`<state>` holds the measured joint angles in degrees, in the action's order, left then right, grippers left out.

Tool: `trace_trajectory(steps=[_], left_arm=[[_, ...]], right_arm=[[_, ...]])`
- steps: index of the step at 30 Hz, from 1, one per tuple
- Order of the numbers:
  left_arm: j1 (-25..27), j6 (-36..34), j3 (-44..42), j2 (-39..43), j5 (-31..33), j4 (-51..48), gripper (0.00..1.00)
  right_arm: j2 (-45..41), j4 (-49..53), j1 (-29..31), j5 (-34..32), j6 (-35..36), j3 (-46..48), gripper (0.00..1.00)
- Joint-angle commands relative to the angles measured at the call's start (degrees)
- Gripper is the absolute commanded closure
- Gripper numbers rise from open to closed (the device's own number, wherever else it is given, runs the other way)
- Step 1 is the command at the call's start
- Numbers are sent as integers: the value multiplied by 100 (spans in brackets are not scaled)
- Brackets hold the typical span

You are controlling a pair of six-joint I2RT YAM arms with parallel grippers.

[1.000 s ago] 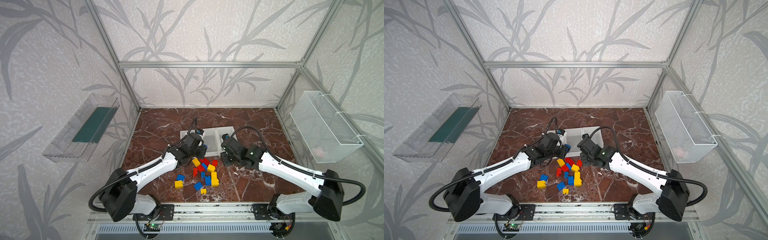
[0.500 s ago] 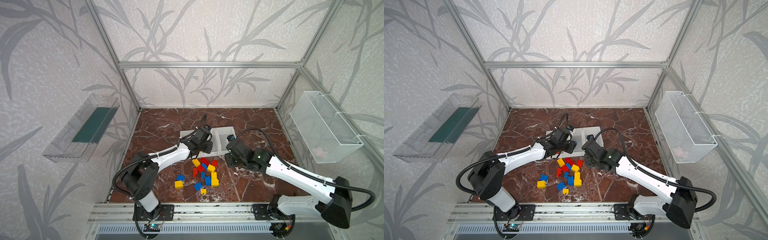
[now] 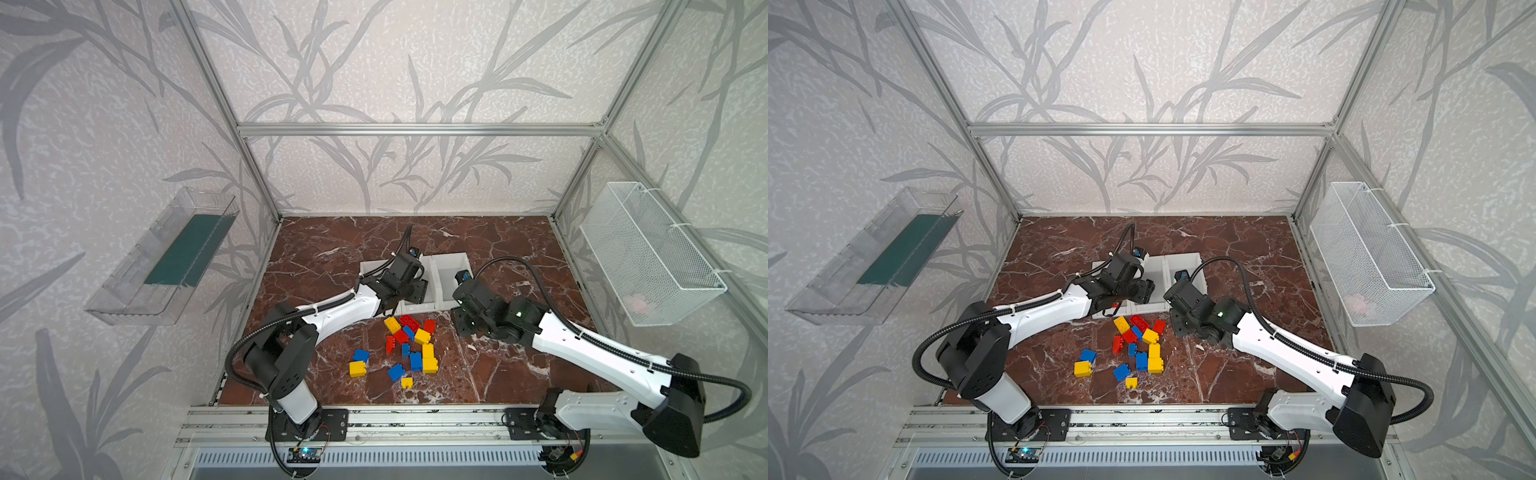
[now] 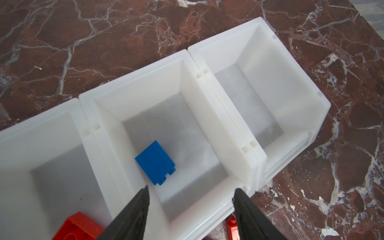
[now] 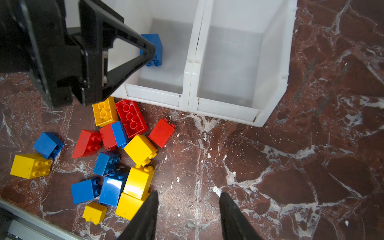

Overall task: Sort the legos into containers by color
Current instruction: 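Lift the blue brick with the left gripper into the middle compartment, release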

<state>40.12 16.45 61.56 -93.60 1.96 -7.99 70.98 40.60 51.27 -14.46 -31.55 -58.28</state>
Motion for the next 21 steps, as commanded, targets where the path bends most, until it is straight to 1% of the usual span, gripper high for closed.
trace_trajectory(steps=[1, 6, 14, 17, 18, 21], left_arm=[[-17, 133, -294, 505, 149, 103, 32], [-30, 244, -864, 1227, 497, 27, 31], [-30, 688, -2096, 2932, 1005, -243, 29], [-37, 858, -2527, 3556, 1336, -503, 28], [-39, 908, -2637, 3734, 1442, -604, 28], [-43, 1031, -2915, 4329, 1581, -899, 28]], right_arm=[[-42, 152, 5, 82, -82, 60, 51], [104, 148, 180, 259, -207, 148, 51], [349, -5, 674, 450, -456, 369, 51], [472, -40, 694, 611, -449, 408, 50], [525, -43, 859, 655, -455, 399, 50], [706, -44, 958, 796, -424, 339, 48]])
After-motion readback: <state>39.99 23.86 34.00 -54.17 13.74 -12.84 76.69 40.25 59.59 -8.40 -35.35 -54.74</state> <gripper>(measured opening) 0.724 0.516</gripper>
